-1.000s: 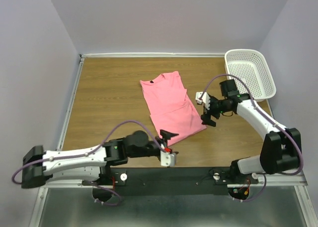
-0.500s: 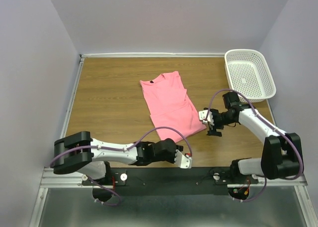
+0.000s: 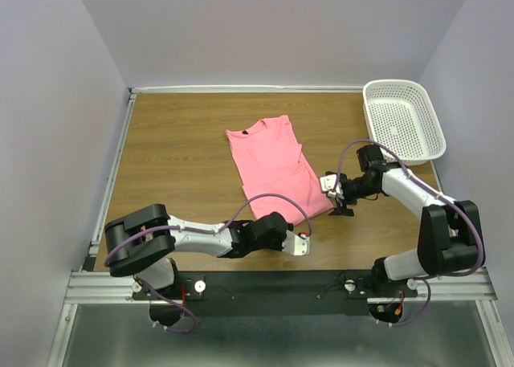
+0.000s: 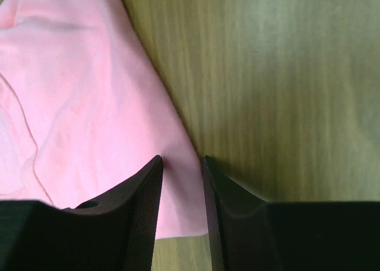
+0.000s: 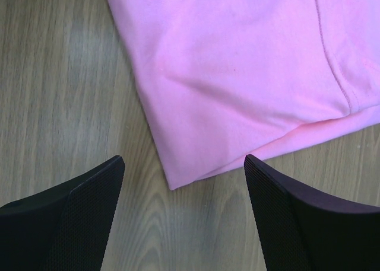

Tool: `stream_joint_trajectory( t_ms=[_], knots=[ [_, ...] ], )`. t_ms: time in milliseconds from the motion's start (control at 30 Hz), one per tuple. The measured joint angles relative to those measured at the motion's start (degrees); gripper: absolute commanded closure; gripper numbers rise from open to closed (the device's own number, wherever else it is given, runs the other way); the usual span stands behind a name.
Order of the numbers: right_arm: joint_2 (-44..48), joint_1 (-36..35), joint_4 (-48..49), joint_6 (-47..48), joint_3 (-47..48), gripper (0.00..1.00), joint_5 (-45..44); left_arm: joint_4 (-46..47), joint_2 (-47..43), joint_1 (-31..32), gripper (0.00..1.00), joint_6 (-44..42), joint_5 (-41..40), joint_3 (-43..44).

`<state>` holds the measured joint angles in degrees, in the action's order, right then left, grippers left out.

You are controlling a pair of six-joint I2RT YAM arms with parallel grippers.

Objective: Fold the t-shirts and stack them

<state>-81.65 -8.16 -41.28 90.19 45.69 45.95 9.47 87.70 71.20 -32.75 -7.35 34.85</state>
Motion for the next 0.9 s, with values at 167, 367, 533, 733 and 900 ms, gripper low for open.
stream_joint_trajectory(
  t_ms=[167,367,533,733,900],
  knots=[
    [-2.29,-0.98,0.00,2.49,-0.02,0.12,-0.02,0.17,0.04,-1.46,0.57,0.04,-0.33,0.00],
    [-3.98,-3.91,0.02,4.17,-0.70,0.14,-0.42,0.13,-0.26,-1.46,0.58,0.09,-0.35,-0.39],
    [-4.24,-5.99,1.03,4.15,-1.27,0.23,-2.01,0.15,-0.31,-1.46,0.62,0.55,-0.31,-0.46],
    [-6.51,-7.43,3.30,1.31,-1.57,0.38,-4.52,-0.04,-0.20,-1.46,0.66,0.68,0.26,-0.48],
    [-7.26,-7.45,4.57,-1.29,-1.16,0.48,-4.81,0.13,0.50,-1.97,0.69,0.66,0.31,-0.07]
  ],
)
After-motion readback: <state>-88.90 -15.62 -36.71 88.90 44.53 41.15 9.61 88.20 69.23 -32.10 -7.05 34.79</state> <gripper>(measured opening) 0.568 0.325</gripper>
